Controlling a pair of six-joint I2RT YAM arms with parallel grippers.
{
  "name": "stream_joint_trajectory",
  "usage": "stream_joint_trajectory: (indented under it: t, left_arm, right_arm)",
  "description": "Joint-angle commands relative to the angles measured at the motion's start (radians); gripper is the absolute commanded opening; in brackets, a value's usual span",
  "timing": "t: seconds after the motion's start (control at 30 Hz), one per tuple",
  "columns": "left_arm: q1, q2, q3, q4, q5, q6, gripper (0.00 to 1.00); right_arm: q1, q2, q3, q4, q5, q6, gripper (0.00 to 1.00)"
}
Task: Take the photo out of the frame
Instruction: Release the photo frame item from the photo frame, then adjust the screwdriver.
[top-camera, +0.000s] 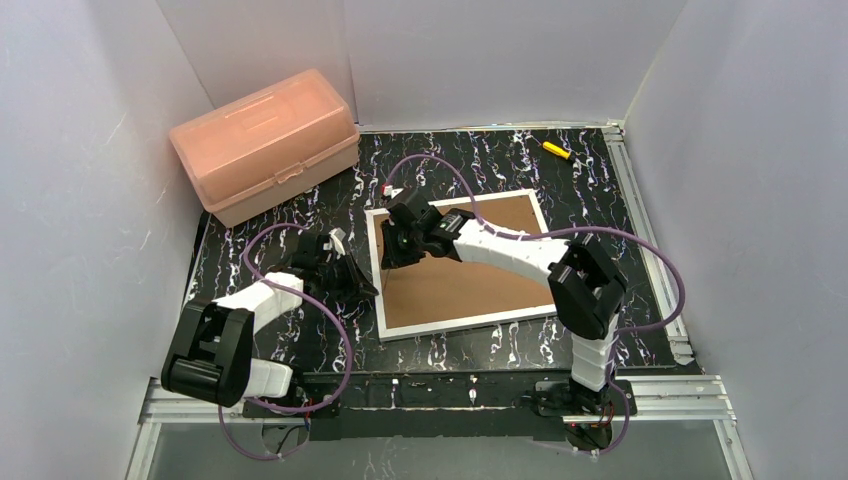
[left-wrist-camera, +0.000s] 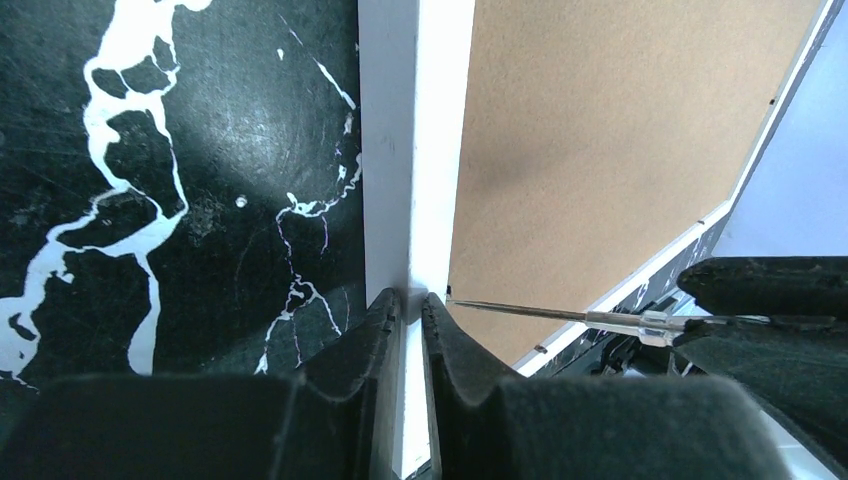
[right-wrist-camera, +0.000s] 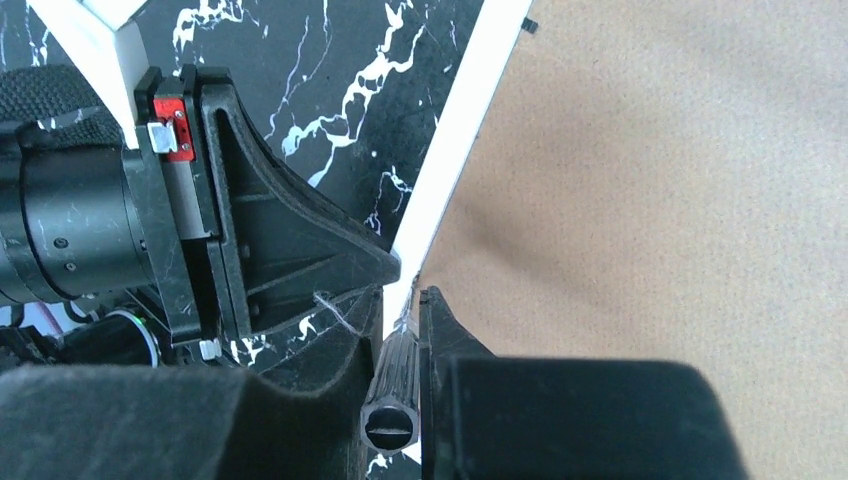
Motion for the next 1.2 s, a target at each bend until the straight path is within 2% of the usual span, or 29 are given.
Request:
stream_joint_trajectory:
  t: [0.0, 0.23, 0.47, 0.73, 0.9, 1.17]
  left_arm:
    - [-0.030, -0.026, -0.019, -0.046, -0.001, 0.010, 0.07]
    - [-0.030, -0.111, -0.012, -0.098, -0.055, 0.016, 0.13]
    - [-0.028, -0.193, -0.012, -0.136, -0.101, 0.037, 0.19]
    - [-0.037, -0.307, -0.037, -0.094, -0.045, 0.047, 0.44]
    - [-0.054, -0.391, -0.069, -0.008, 0.037, 0.060, 0.55]
    - [-0.124, -0.384, -0.074, 0.058, 0.047, 0.042, 0.57]
  right_arm:
    - [0.038, -0.128, 0.014, 0.038, -0.064, 0.032, 0.01]
    - [-0.079, -0.287, -0.155, 0.087, -0.071, 0.019, 0.01]
    - [-0.121, -0.368, -0.249, 0.125, -0.063, 0.025, 0.01]
    - [-0.122, -0.409, -0.356, 0.264, -0.115, 0.091, 0.01]
    - [-0.122, -0.390, -0.362, 0.276, -0.121, 0.107, 0.01]
    - [-0.123, -0.377, -0.365, 0.353, -0.164, 0.159, 0.01]
